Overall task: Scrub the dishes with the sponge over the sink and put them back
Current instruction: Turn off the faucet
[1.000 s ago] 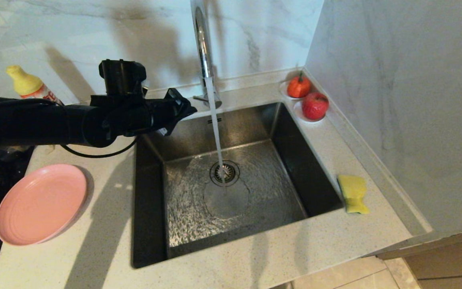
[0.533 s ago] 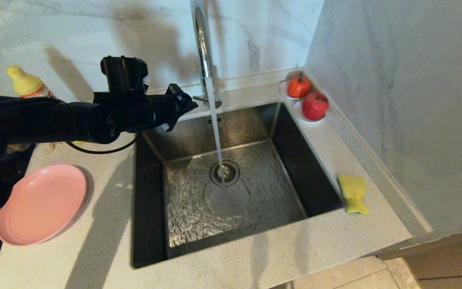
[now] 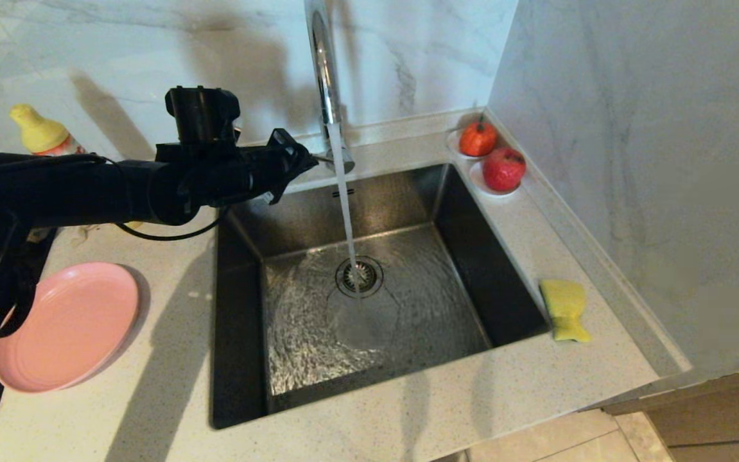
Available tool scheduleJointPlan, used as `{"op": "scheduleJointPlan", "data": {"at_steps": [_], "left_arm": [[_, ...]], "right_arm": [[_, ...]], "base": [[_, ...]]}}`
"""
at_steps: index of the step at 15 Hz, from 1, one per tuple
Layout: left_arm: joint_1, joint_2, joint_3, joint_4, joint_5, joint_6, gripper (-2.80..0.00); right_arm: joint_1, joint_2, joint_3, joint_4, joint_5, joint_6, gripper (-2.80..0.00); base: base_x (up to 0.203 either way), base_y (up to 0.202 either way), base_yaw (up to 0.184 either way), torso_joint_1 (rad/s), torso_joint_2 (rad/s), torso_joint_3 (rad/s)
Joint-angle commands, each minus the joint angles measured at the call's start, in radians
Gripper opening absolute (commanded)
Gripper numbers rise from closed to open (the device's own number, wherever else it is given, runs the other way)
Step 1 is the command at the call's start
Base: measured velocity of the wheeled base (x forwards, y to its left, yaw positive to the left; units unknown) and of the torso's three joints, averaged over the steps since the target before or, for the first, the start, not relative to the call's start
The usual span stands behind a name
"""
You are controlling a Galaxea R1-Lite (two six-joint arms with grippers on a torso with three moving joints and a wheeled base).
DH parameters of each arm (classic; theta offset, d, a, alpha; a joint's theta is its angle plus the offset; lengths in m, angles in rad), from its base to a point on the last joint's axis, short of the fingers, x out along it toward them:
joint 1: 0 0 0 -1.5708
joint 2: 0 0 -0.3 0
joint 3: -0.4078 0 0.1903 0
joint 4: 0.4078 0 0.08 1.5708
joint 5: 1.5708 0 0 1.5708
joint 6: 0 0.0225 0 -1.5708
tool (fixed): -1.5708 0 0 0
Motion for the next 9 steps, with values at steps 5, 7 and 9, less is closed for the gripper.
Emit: {"op": "scheduleJointPlan", "data": {"at_steps": [5, 7, 9], "left_arm": [[0.001, 0.039, -0.051, -0.003, 0.0, -0.012, -2.8], [0.003, 0.054, -0.073, -0.003, 0.002, -0.014, -2.8], [0.007, 0.072, -0.099, -0.001, 0.016, -0.014, -2.8]], "right_arm": [[0.0, 0.001, 0.0, 0.0, 0.0, 0.0, -2.8], [0.0, 0.001, 0.002, 0.0, -0.001, 0.0, -2.8], [0.0, 0.001, 0.001, 0.0, 0.0, 0.001, -2.8]], "base": [[0.0, 0.0, 0.0, 0.0, 0.0, 0.0], [0.0, 0.0, 0.0, 0.0, 0.0, 0.0], [0.0, 0.0, 0.0, 0.0, 0.0, 0.0]]}}
